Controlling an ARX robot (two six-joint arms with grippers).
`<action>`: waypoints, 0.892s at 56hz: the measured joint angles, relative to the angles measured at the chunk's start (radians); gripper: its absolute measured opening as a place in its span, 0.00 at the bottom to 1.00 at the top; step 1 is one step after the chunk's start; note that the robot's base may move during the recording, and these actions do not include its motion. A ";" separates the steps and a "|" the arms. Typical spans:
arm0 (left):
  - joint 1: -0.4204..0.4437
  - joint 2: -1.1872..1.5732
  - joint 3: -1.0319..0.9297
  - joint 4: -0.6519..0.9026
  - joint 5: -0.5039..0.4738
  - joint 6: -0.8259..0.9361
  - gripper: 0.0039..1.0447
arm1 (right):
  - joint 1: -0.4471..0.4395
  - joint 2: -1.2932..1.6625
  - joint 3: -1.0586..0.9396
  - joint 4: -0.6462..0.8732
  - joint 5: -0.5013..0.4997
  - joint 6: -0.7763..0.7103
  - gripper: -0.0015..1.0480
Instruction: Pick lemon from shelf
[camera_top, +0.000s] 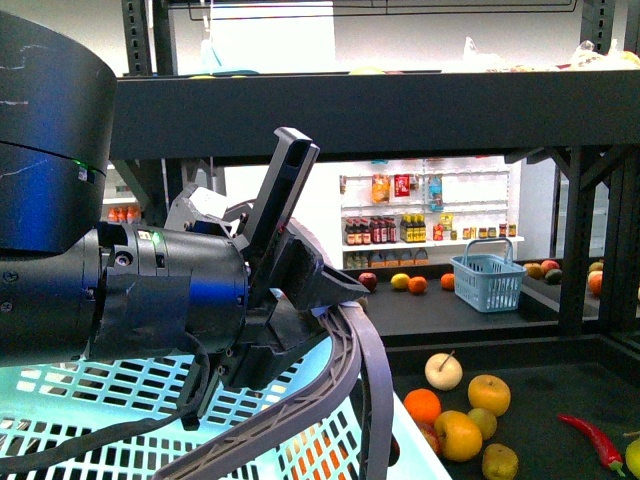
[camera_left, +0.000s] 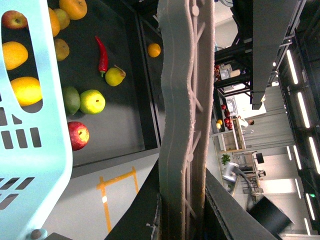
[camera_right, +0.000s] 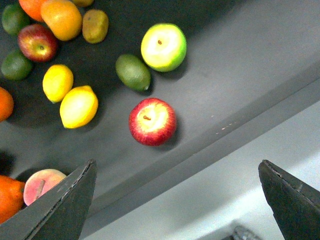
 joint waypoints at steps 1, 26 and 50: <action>0.000 0.000 0.000 0.000 0.000 0.000 0.13 | 0.006 0.021 0.017 -0.004 0.000 0.008 0.93; 0.000 0.000 0.000 0.000 0.000 0.001 0.13 | 0.232 0.641 0.706 -0.269 0.090 0.341 0.93; 0.000 0.000 0.000 0.000 0.001 0.001 0.13 | 0.359 1.091 1.302 -0.523 0.105 0.564 0.93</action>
